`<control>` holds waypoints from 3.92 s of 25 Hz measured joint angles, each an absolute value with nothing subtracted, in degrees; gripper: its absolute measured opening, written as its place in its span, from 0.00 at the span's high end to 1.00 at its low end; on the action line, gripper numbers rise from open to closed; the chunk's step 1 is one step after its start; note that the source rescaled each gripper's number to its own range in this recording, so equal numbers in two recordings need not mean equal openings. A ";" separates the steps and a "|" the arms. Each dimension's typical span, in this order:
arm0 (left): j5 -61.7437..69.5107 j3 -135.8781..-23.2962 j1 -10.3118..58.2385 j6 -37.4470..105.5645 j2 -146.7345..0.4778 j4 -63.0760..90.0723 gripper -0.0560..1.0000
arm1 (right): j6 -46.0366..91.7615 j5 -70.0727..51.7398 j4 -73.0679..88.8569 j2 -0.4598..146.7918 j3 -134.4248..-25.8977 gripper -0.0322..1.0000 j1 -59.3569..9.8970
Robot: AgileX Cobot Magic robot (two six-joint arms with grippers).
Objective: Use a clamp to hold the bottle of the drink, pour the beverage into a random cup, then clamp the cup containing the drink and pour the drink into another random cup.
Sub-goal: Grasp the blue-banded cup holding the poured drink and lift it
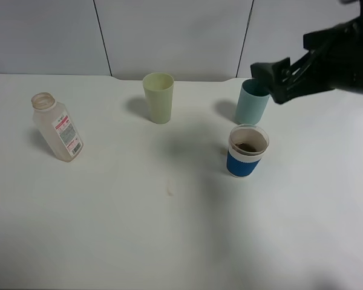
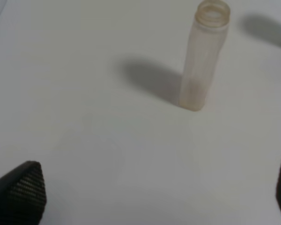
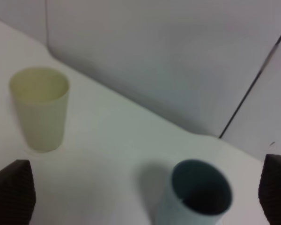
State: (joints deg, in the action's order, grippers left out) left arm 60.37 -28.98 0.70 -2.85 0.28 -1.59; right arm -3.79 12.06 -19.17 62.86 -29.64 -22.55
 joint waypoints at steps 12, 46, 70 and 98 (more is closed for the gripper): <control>60.37 -28.98 0.70 -2.79 0.28 -1.59 0.00 | 1.63 19.12 -9.98 62.75 -14.75 0.15 -22.55; 60.37 -28.98 0.70 -2.79 0.28 -1.59 0.00 | 3.34 42.12 -2.16 93.93 -10.78 0.15 -20.68; 60.37 -28.98 0.70 -2.79 0.28 -1.59 0.00 | 12.54 70.90 -7.05 119.50 -12.78 0.19 -20.68; 60.37 -28.98 0.70 -2.79 0.28 -1.59 0.00 | 17.06 70.00 -10.22 115.98 -18.36 0.23 -20.68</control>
State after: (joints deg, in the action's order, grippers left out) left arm 60.37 -28.98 0.70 -2.79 0.28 -1.59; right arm 17.06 70.00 -10.22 115.98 -18.36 -20.68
